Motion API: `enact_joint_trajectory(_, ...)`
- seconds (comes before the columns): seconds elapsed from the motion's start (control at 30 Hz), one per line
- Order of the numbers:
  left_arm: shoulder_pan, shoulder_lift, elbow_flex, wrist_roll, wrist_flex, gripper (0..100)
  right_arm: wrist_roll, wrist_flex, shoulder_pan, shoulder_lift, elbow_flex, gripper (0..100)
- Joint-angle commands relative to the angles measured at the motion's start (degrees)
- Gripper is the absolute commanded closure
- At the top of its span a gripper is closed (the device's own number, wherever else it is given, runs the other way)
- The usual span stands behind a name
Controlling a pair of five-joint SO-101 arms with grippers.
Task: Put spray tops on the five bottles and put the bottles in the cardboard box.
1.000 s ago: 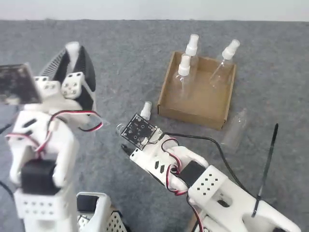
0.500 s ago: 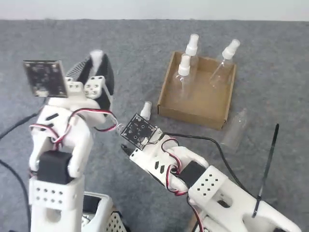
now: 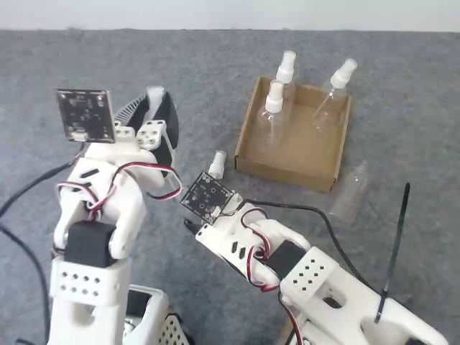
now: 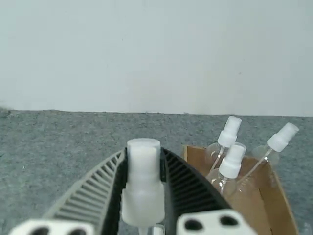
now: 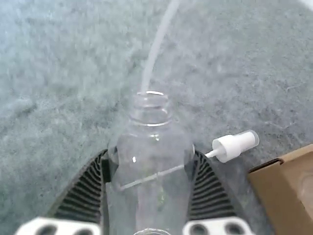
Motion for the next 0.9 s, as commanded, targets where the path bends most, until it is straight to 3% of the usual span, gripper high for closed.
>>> enact_joint_trajectory(0.0,0.18,-1.23,-0.57,0.26,2.81,99,-0.62,-1.98,-0.31,-2.68,-0.35,99.3)
enact_joint_trajectory(0.1,0.26,-1.23,-0.57,0.26,3.60,99,-1.32,-8.75,0.92,-2.68,1.14,99.3)
enact_joint_trajectory(0.23,0.26,-1.23,-0.13,-0.79,3.87,99,-11.25,-19.12,4.09,-2.68,4.48,99.3)
enact_joint_trajectory(0.33,0.35,-1.23,-0.31,-3.08,5.01,99,-13.27,-23.16,4.79,-2.68,5.89,99.3)
enact_joint_trajectory(0.7,8.09,-1.23,-0.22,-8.26,8.44,99,-13.27,-25.27,4.44,-2.68,8.00,99.3)
enact_joint_trajectory(0.87,7.21,-1.23,-1.27,-8.70,11.60,88,-13.27,-25.19,4.53,-2.68,8.00,99.3)
